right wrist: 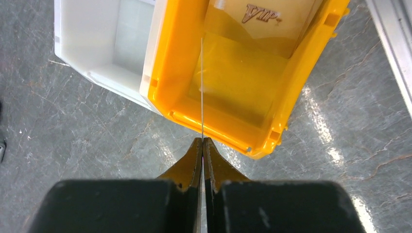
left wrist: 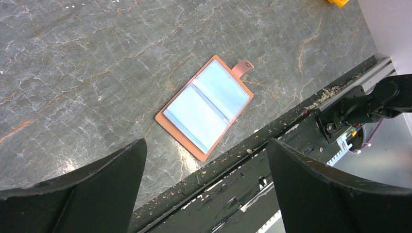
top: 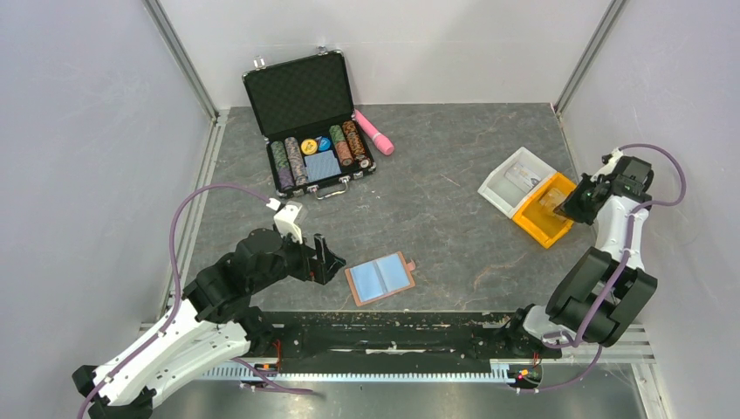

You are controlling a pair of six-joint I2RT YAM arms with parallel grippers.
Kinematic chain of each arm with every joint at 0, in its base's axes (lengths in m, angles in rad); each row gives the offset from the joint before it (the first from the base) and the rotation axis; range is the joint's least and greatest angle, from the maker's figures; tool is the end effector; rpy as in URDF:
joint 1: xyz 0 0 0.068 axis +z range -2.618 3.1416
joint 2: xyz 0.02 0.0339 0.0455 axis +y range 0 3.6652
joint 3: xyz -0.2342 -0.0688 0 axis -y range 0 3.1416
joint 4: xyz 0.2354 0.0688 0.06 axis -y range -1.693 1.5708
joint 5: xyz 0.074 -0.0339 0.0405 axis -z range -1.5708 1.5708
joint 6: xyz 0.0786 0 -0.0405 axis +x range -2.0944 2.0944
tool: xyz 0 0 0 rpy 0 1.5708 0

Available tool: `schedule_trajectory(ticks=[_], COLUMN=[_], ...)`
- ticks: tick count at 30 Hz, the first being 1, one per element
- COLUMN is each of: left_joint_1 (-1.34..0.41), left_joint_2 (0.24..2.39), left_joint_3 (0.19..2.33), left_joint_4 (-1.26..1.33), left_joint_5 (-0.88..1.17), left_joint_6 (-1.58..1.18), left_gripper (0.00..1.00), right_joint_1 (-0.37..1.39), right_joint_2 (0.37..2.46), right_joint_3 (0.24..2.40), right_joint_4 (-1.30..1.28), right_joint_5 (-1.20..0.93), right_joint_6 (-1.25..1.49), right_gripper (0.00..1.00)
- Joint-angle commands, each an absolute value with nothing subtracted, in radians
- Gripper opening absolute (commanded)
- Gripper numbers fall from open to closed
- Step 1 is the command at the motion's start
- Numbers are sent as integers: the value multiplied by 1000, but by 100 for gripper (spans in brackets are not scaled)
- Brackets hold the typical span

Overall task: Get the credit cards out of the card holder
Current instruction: Place the credit card in the storage box.

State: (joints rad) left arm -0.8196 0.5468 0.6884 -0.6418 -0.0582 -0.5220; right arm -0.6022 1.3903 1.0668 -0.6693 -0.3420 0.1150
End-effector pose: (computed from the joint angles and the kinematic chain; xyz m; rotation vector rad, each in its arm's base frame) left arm 0.1250 -0.1272 0.2548 0.2833 2.1416 -0.7470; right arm 0.2631 -0.1488 0.2020 0.7550 2.3789 0.2390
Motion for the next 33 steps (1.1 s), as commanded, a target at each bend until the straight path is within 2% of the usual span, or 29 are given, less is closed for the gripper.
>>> schedule_trajectory(ticks=[1,18,33], left_joint_1=[-820,-821,-821], left_joint_2=[543,513,508], left_joint_3=[708,709,706], left_joint_4=[-626,-630,-632], left_joint_5=[-42,-57,-80], left_joint_6=[-475,-479,-484], left_gripper=[100,100,100], right_joint_1=[-603,-596,-596], right_joint_2=[1368,1424,1514], right_joint_3=[1035,1029,1132], right_joint_4=[-676,-676,-680], right_joint_5=[-373,-319,-261], right_joint_6=[128,140,154], right_gripper=[0,0,0])
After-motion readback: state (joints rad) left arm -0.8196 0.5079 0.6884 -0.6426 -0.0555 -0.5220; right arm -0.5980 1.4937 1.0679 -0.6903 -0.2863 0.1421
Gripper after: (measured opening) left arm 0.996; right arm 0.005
